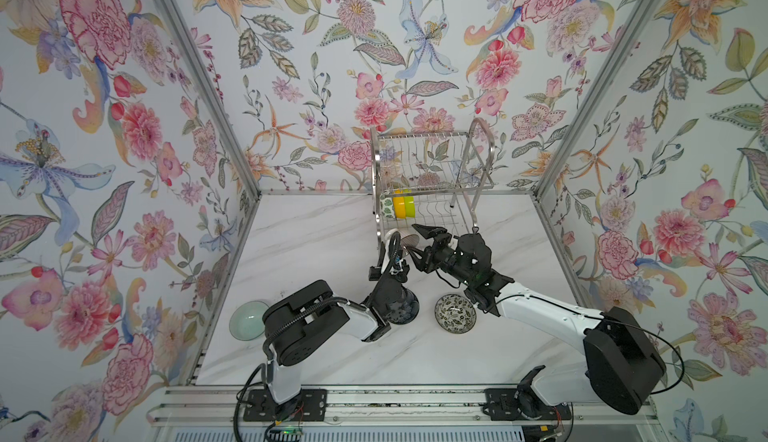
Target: Load the bowls into the dish rack
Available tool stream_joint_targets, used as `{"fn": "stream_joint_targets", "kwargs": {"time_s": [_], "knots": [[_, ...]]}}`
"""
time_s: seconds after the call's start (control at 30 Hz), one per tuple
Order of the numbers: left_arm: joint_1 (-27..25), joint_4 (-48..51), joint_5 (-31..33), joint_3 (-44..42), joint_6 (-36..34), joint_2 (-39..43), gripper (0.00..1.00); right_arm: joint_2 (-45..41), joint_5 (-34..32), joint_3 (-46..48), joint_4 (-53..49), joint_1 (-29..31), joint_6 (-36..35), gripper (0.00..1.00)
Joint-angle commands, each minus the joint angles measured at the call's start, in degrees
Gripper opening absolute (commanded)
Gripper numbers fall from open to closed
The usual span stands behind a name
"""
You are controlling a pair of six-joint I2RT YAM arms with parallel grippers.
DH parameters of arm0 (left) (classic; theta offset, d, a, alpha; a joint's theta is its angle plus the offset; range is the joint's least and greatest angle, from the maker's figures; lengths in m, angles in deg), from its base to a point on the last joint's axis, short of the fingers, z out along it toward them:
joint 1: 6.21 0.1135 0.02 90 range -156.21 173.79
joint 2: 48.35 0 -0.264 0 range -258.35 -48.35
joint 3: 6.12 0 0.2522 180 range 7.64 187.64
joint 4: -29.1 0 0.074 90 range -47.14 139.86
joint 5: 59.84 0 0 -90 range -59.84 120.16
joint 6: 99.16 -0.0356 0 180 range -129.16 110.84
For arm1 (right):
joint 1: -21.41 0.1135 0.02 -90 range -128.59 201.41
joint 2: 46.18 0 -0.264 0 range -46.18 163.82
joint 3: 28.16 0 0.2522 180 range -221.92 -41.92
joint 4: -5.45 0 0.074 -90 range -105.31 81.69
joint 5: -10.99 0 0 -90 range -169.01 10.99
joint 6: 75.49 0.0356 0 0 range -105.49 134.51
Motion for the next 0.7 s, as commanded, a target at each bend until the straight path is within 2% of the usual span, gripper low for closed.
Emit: {"fn": "stream_joint_targets", "kwargs": {"time_s": [0.0,0.17,0.53,0.6,0.67], "knots": [[-0.22,-2.79,-0.82,1.11,1.64,0.95,0.00,2.90,-2.69,-0.25,8.48,0.50,3.25,0.63],[-0.22,-2.11,-1.15,-0.07,2.71,1.69,0.00,6.69,-3.46,-1.36,13.56,0.99,4.77,0.49],[-0.39,-0.83,-1.25,-0.16,3.97,2.08,0.00,8.62,-4.08,-1.79,14.15,0.79,3.93,0.19],[-0.56,-0.94,-1.34,0.16,3.82,1.97,0.00,8.21,-3.93,-1.10,13.95,0.29,2.53,0.07],[-0.63,-0.94,-1.45,0.57,3.57,1.80,0.00,7.55,-3.71,-0.18,12.73,-0.04,1.34,0.02]]}}
